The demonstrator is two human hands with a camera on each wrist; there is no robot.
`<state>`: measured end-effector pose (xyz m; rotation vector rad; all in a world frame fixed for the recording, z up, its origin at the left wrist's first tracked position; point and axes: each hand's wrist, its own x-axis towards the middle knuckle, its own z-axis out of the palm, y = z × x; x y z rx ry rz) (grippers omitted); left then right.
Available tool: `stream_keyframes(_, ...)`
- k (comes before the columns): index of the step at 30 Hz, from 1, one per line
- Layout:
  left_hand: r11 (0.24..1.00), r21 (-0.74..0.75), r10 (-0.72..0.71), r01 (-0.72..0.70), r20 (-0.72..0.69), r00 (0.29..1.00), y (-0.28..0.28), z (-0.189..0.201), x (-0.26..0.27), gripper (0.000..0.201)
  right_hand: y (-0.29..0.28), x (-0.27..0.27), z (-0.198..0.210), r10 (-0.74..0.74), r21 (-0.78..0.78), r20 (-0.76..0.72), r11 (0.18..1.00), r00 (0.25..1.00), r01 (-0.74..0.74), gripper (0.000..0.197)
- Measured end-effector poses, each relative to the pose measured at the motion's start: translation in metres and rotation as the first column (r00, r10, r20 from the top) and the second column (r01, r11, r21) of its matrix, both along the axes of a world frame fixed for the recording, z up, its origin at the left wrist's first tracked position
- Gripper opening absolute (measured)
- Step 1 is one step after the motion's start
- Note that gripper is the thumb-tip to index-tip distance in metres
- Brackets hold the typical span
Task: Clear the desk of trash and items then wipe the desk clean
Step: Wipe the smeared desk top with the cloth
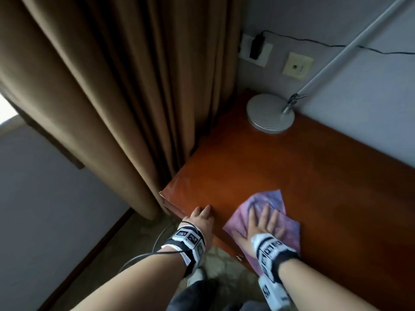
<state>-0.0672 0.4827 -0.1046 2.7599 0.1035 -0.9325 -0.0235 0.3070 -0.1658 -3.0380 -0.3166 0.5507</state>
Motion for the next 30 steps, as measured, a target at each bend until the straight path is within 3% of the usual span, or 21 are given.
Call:
stream_keyframes(2, 0.999, 0.011, 0.047, -0.047, 0.007, 0.999, 0.016, 0.001, 0.0, 0.06, 0.043, 0.007, 0.007, 0.181, -0.055, -0.041, 0.982, 0.983, -0.183, 0.09)
stream_keyframes(6, 0.977, 0.014, 0.211, -0.211, 0.007, 0.978, 0.045, 0.007, 0.001, 0.062, 0.08, -0.009, 0.0, 0.46, 0.045, -0.1, 0.888, 0.882, -0.458, 0.06)
stream_keyframes(10, 0.944, -0.035, 0.329, -0.328, 0.049, 0.943, 0.072, 0.008, -0.011, 0.047, 0.096, 0.026, 0.01, 0.563, 0.013, -0.059, 0.826, 0.825, -0.563, 0.07)
stream_keyframes(12, 0.937, -0.026, 0.35, -0.35, 0.021, 0.936, 0.081, 0.007, -0.019, 0.043, 0.123, 0.04, 0.017, 0.572, -0.003, -0.069, 0.819, 0.817, -0.574, 0.063)
stream_keyframes(15, 0.915, 0.024, 0.404, -0.403, -0.03, 0.914, 0.094, 0.005, -0.032, 0.034, 0.173, 0.044, 0.018, 0.595, 0.026, -0.026, 0.804, 0.803, -0.594, 0.077)
stream_keyframes(17, 0.907, 0.052, 0.419, -0.417, -0.056, 0.906, 0.099, 0.007, -0.039, 0.03, 0.19, 0.038, 0.019, 0.647, 0.003, -0.067, 0.761, 0.76, -0.648, 0.068)
stream_keyframes(23, 0.876, 0.088, 0.483, -0.475, -0.117, 0.868, 0.121, 0.018, -0.045, 0.035, 0.144, 0.044, 0.021, 0.793, -0.062, -0.177, 0.582, 0.583, -0.811, 0.072)
stream_keyframes(27, 0.862, 0.094, 0.506, -0.497, -0.127, 0.853, 0.127, 0.019, -0.043, 0.04, 0.16, 0.06, 0.026, 0.663, -0.024, -0.126, 0.742, 0.738, -0.67, 0.064)
stream_keyframes(30, 0.86, 0.098, 0.51, -0.501, -0.1, 0.854, 0.126, 0.018, -0.039, 0.042, 0.186, 0.043, 0.032, 0.689, -0.019, -0.153, 0.715, 0.709, -0.699, 0.075)
